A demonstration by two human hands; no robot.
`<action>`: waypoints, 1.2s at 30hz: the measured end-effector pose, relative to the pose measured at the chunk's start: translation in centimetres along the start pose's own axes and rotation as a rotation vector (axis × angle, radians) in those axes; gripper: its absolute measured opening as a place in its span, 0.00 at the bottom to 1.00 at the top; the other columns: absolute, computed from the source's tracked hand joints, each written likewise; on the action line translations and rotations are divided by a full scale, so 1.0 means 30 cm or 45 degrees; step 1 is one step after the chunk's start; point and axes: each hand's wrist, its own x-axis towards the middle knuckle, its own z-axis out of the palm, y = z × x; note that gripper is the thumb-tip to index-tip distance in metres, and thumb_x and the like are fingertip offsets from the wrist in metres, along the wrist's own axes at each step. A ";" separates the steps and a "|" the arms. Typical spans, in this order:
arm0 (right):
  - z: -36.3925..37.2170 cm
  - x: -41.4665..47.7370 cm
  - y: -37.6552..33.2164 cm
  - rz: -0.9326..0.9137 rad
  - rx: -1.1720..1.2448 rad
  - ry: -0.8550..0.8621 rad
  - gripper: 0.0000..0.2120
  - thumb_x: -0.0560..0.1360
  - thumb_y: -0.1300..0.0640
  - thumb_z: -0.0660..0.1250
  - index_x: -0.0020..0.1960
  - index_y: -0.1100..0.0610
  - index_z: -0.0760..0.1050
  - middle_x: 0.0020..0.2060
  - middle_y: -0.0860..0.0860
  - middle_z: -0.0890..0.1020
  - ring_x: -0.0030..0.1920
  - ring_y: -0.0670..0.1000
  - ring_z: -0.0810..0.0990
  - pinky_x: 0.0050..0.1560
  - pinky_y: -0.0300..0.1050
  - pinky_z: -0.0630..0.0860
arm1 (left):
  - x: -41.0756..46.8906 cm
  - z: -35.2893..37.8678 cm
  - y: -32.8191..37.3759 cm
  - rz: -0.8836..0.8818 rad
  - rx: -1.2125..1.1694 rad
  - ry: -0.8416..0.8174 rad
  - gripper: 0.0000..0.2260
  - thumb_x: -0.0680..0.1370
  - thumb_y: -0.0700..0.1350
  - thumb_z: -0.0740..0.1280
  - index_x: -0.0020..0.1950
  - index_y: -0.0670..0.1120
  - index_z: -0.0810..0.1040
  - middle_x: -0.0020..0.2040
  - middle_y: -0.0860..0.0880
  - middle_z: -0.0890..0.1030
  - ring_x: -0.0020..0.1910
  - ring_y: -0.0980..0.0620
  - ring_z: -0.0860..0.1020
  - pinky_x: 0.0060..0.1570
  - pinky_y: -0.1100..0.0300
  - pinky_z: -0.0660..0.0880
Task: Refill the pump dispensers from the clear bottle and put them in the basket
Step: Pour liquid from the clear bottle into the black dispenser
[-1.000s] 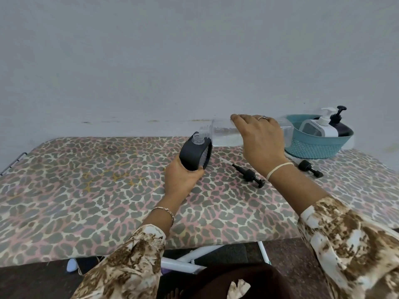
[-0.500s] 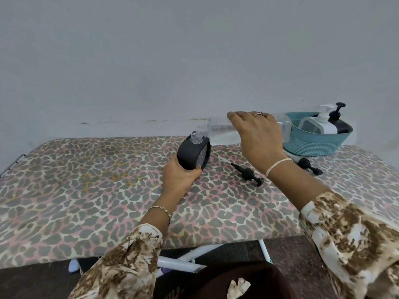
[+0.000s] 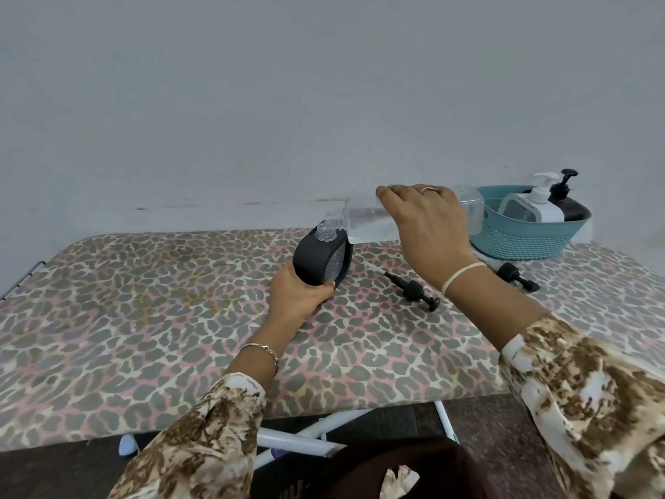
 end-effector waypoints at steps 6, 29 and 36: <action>0.008 -0.003 0.000 0.008 0.006 0.012 0.27 0.70 0.69 0.62 0.67 0.54 0.66 0.58 0.50 0.79 0.54 0.56 0.78 0.54 0.49 0.68 | -0.003 -0.012 0.004 -0.021 -0.037 -0.047 0.24 0.64 0.36 0.78 0.59 0.43 0.78 0.52 0.46 0.83 0.52 0.49 0.82 0.53 0.47 0.79; 0.024 -0.014 -0.001 0.024 0.002 0.004 0.29 0.69 0.70 0.63 0.68 0.55 0.65 0.59 0.51 0.79 0.55 0.58 0.78 0.57 0.54 0.69 | 0.045 -0.043 -0.017 0.015 -0.022 -0.212 0.26 0.62 0.37 0.81 0.59 0.43 0.78 0.52 0.49 0.84 0.52 0.53 0.82 0.54 0.57 0.78; 0.016 -0.012 0.000 0.009 0.003 0.004 0.28 0.71 0.70 0.62 0.69 0.55 0.65 0.60 0.52 0.78 0.56 0.59 0.77 0.59 0.55 0.69 | 0.046 -0.043 -0.026 0.021 -0.042 -0.206 0.25 0.62 0.36 0.80 0.58 0.44 0.79 0.50 0.51 0.84 0.50 0.55 0.82 0.53 0.58 0.78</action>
